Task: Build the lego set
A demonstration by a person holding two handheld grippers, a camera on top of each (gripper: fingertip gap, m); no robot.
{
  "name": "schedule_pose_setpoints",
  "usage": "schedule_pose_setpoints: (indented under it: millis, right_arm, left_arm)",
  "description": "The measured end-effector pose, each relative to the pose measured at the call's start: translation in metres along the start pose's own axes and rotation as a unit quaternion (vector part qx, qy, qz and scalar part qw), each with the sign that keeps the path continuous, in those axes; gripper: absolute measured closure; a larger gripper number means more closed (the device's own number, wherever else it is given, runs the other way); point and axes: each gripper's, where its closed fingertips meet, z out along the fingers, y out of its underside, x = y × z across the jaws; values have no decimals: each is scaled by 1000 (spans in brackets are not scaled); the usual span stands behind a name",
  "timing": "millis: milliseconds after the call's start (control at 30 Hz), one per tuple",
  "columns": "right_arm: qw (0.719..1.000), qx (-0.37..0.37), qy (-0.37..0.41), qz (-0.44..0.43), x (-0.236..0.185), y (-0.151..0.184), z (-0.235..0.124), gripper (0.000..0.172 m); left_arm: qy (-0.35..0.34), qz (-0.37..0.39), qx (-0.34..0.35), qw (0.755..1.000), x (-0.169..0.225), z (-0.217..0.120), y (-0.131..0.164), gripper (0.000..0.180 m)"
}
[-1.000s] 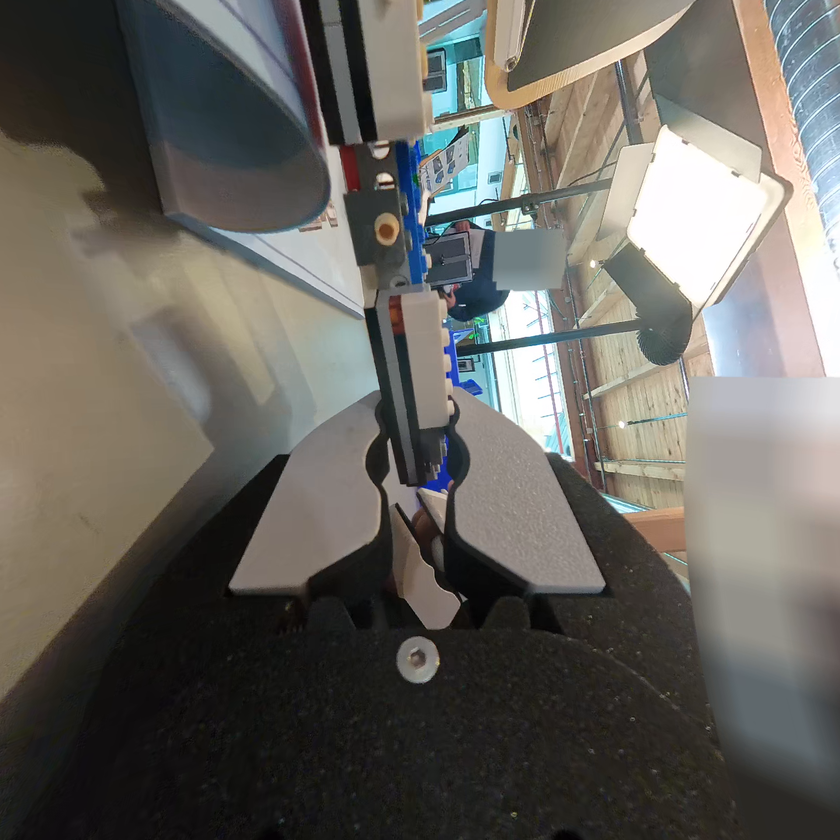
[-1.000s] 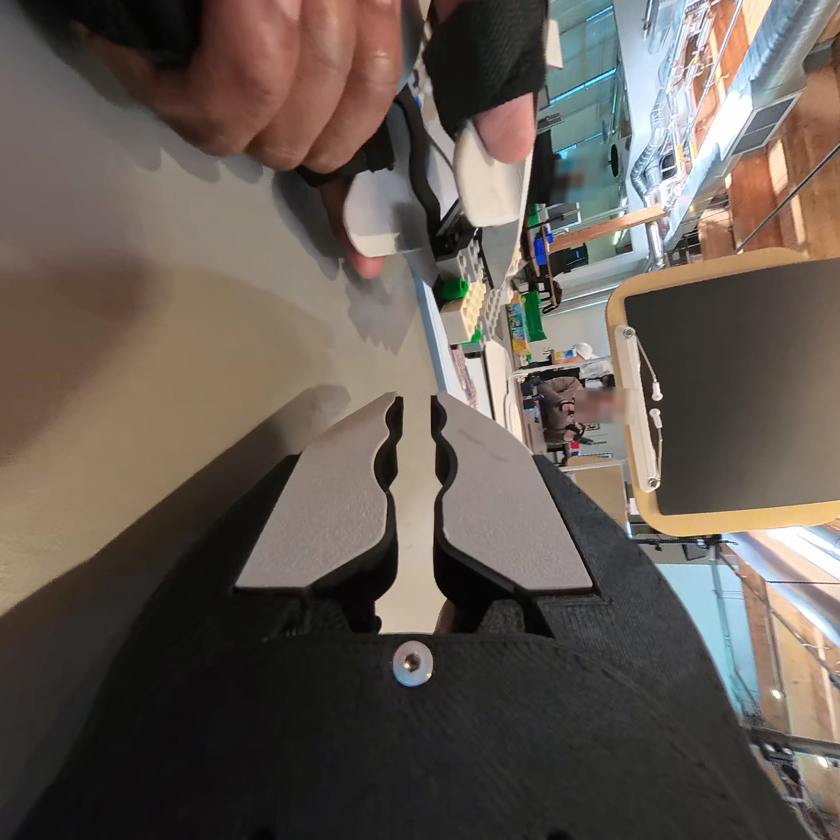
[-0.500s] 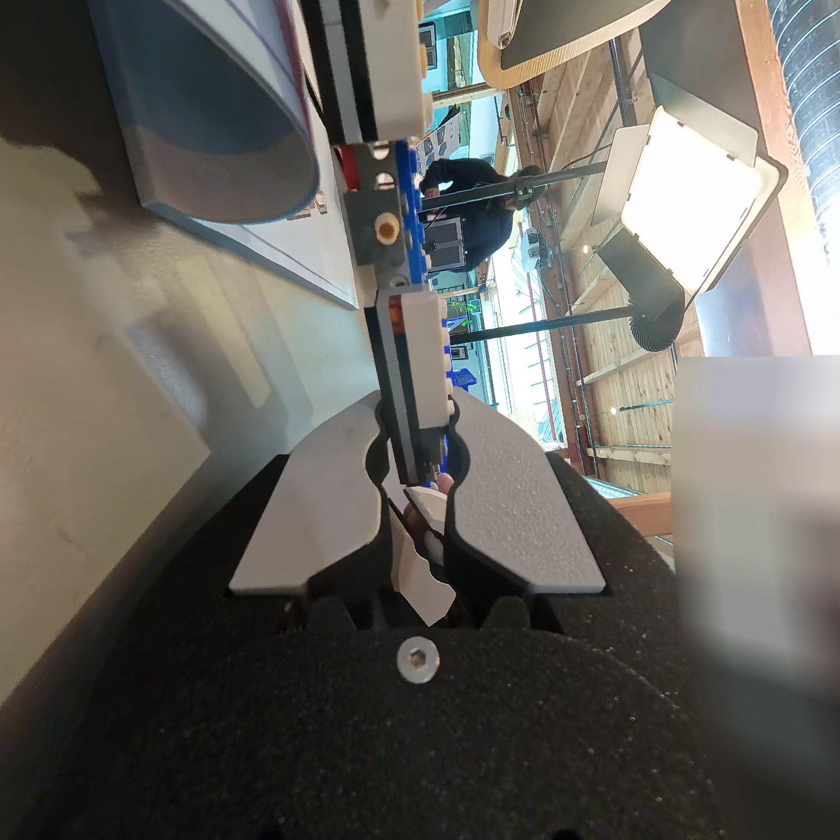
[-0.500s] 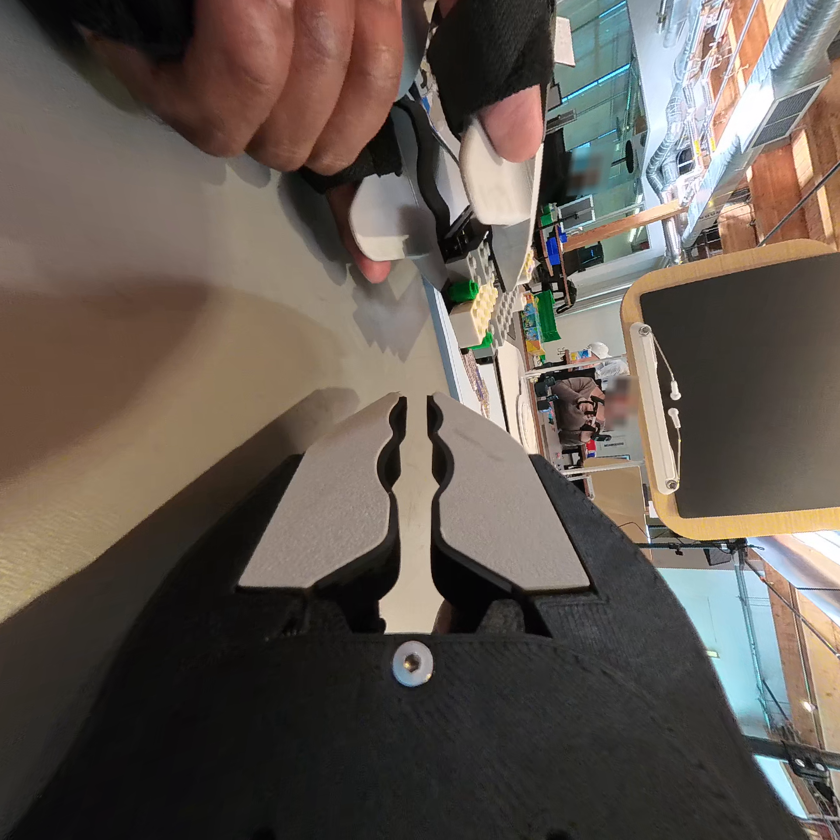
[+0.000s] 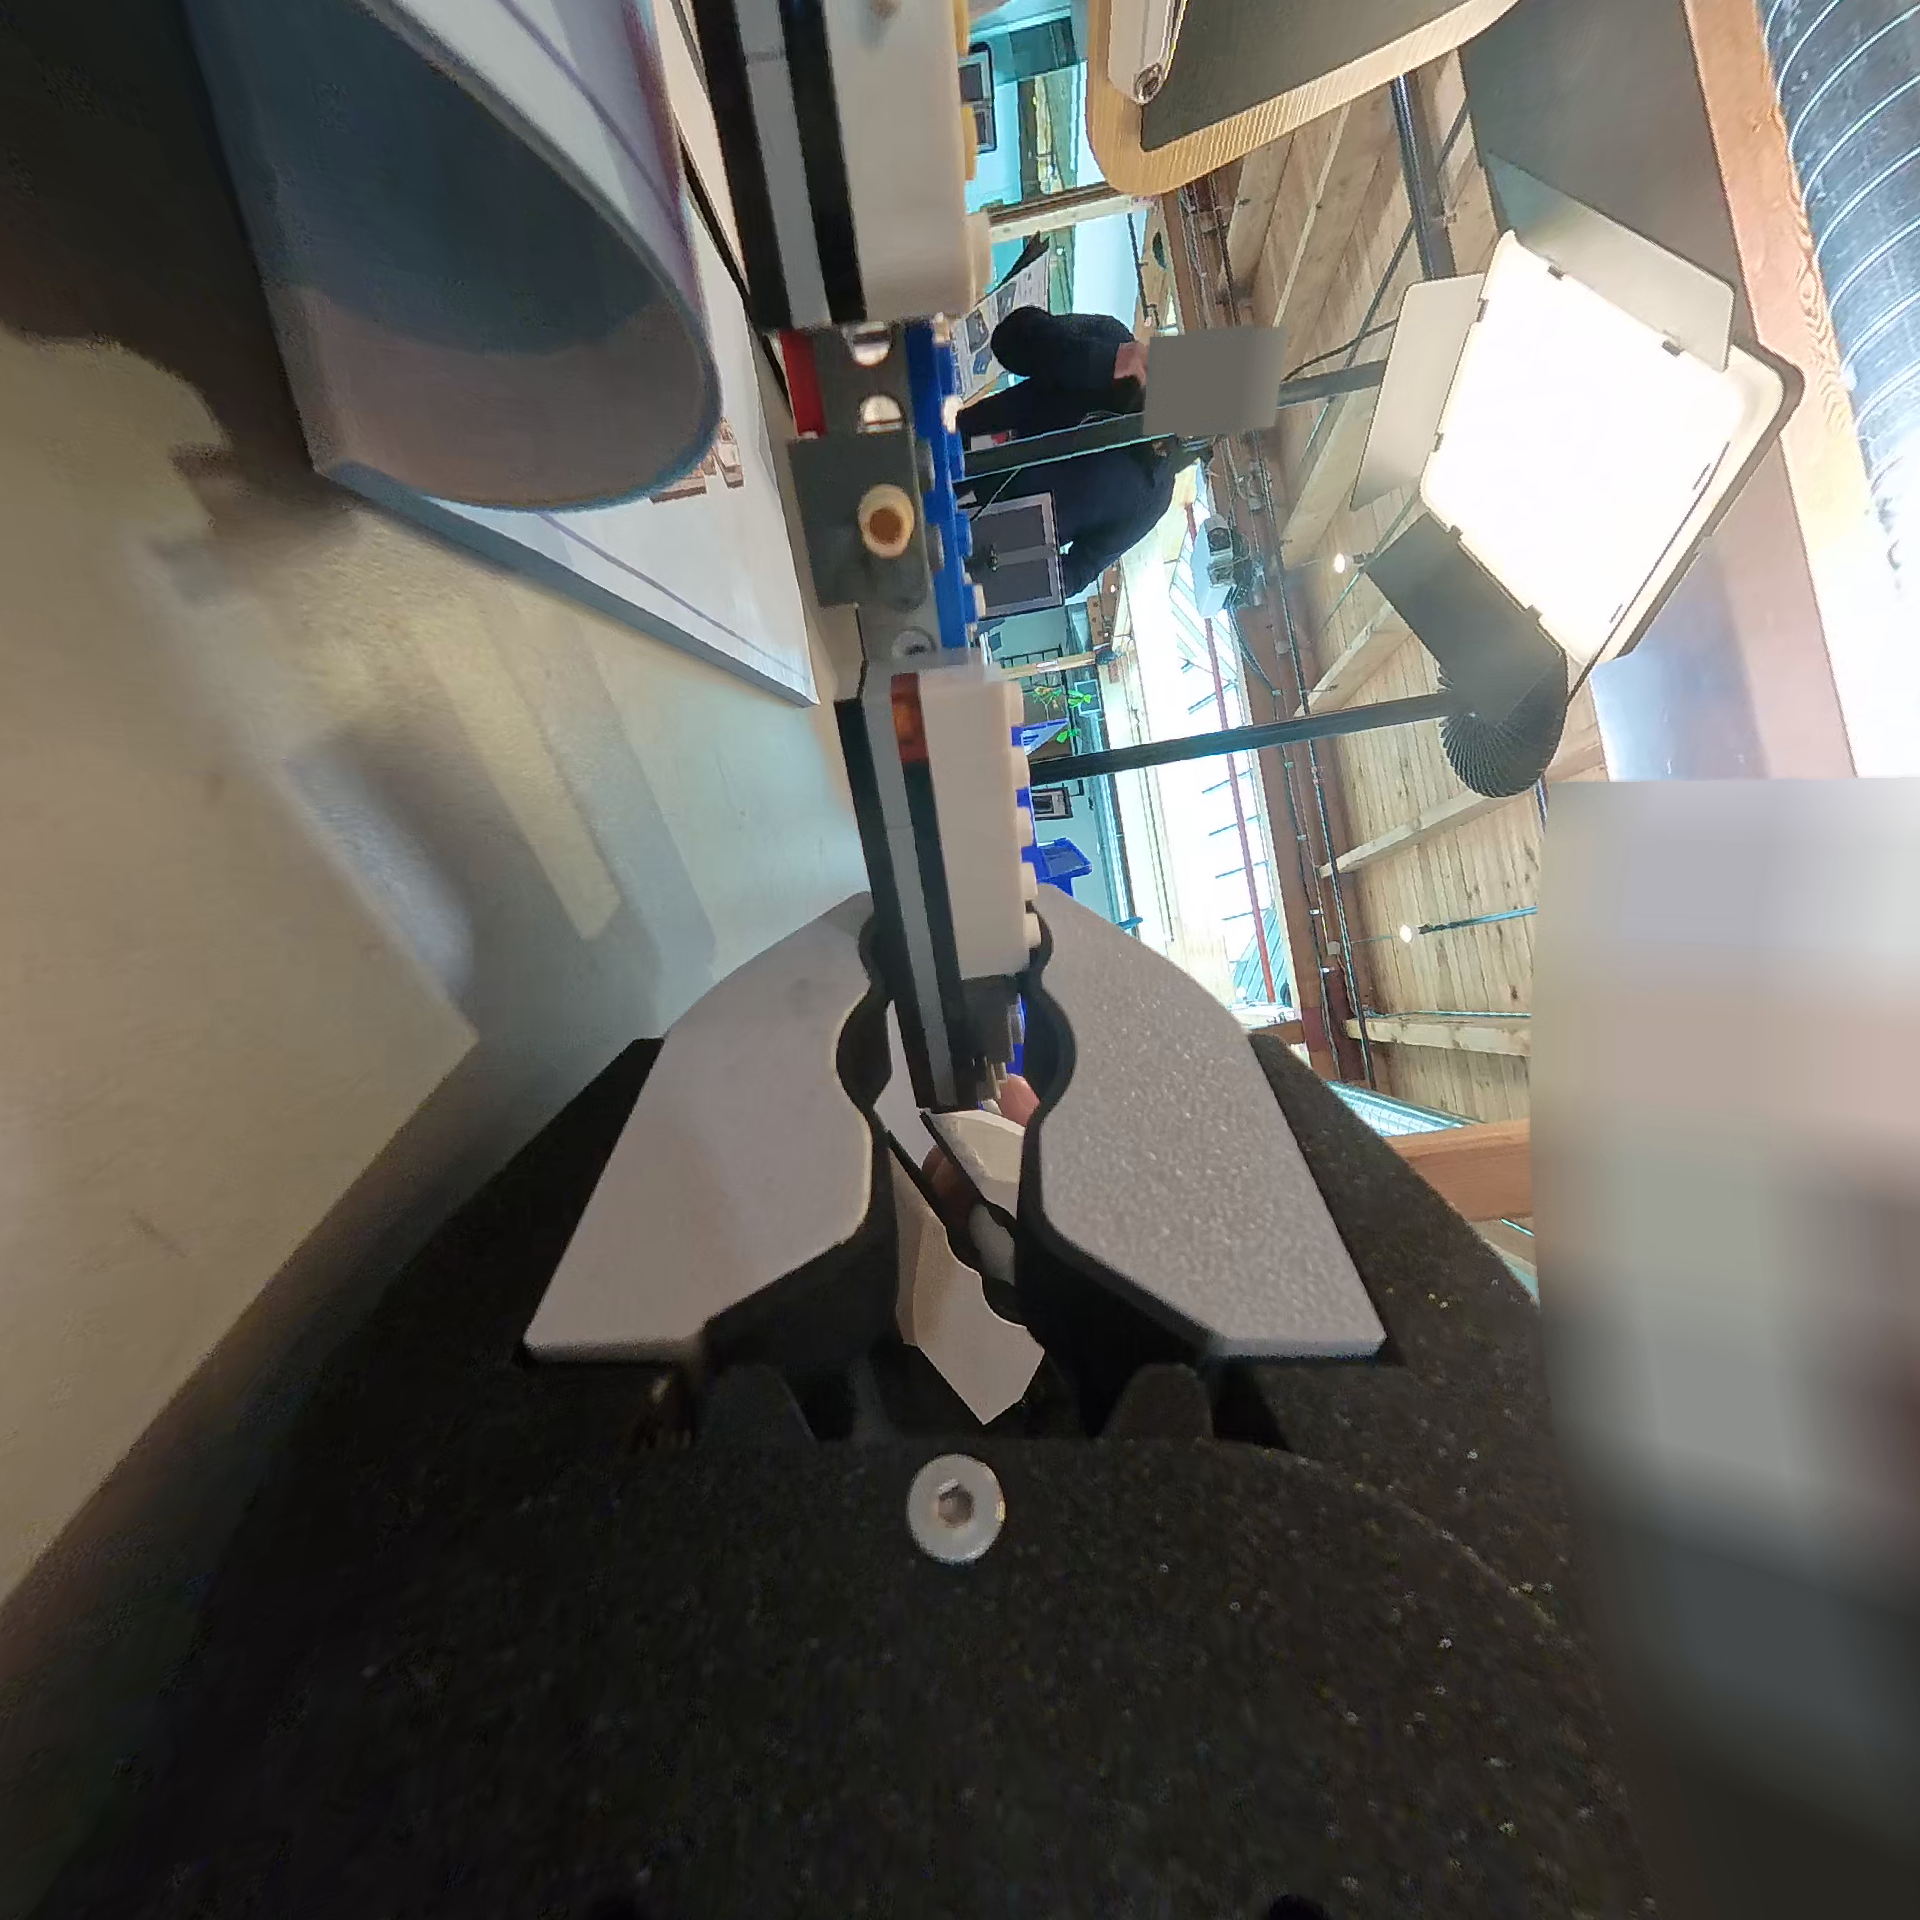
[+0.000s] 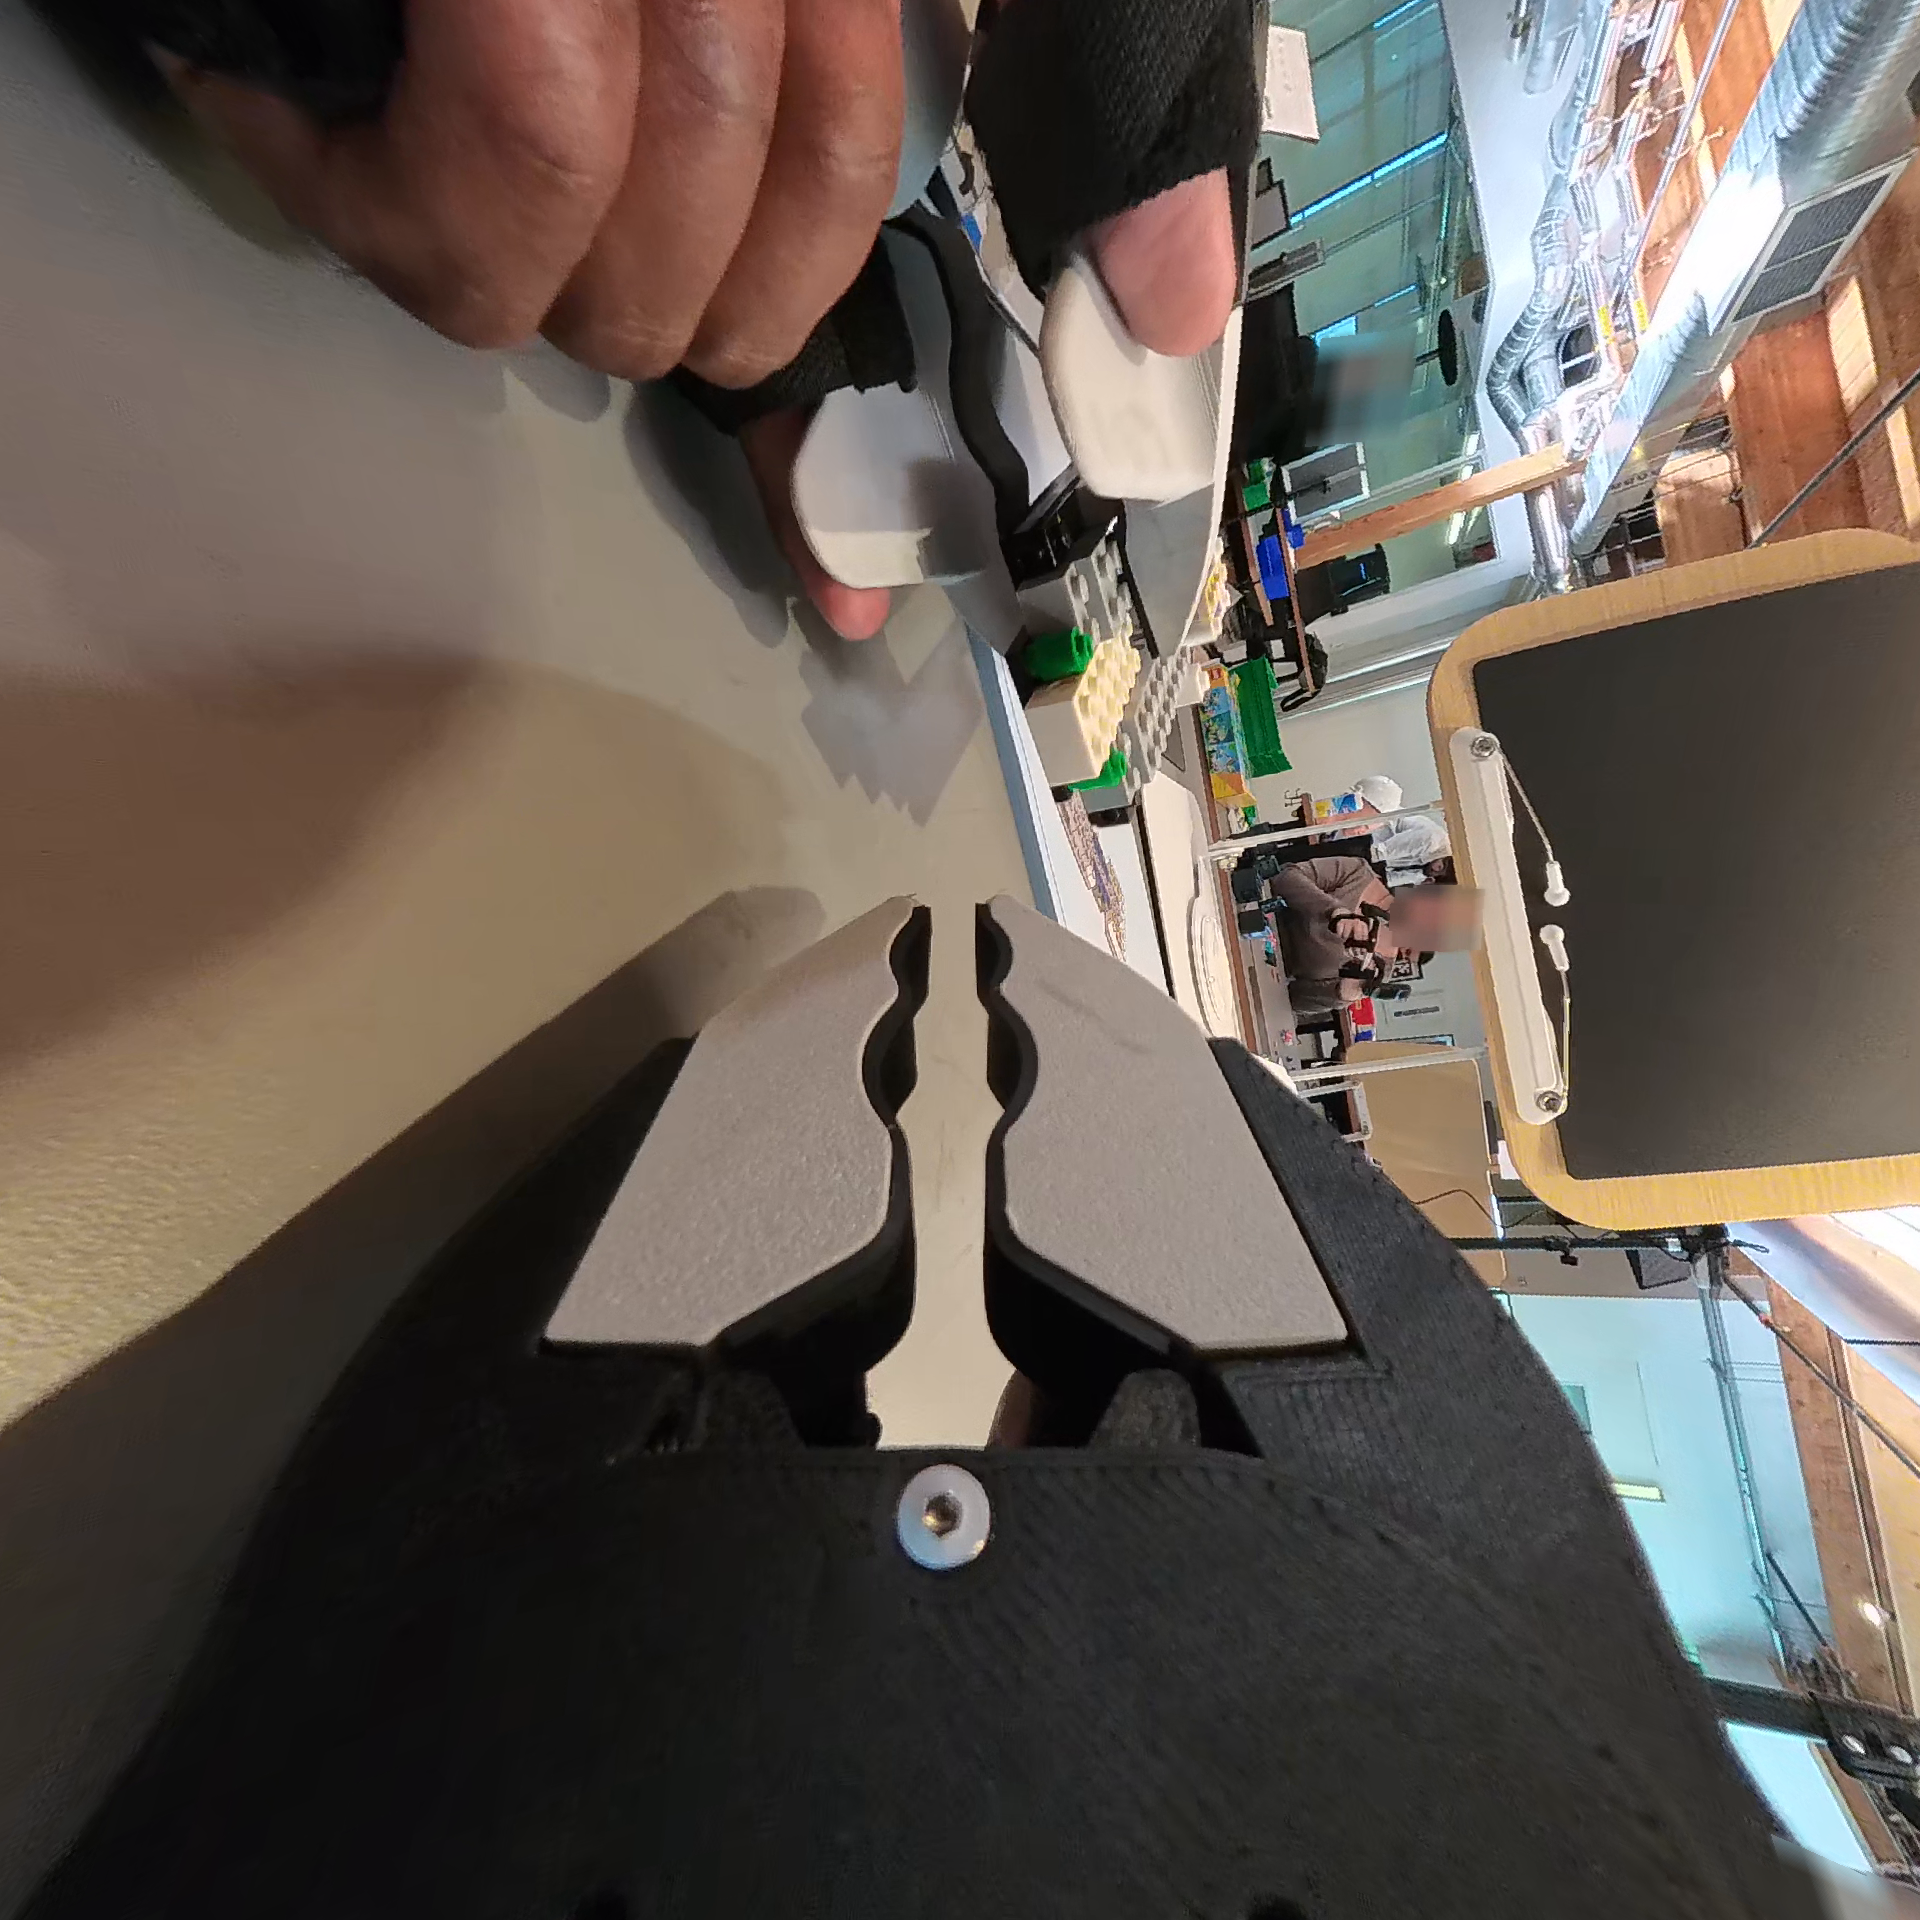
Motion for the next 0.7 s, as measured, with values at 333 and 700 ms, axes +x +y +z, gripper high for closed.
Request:
schedule_pose_setpoints:
  millis: [333,700]
  right_arm:
    - [1000,-1,-2,1,1,0,-1,164]
    - [1000,-8,4,8,5,3,-1,163]
  left_arm:
    - [2,-4,7,1000,0,-1,-2,160]
    - [3,0,12,1000,0,-1,-4,160]
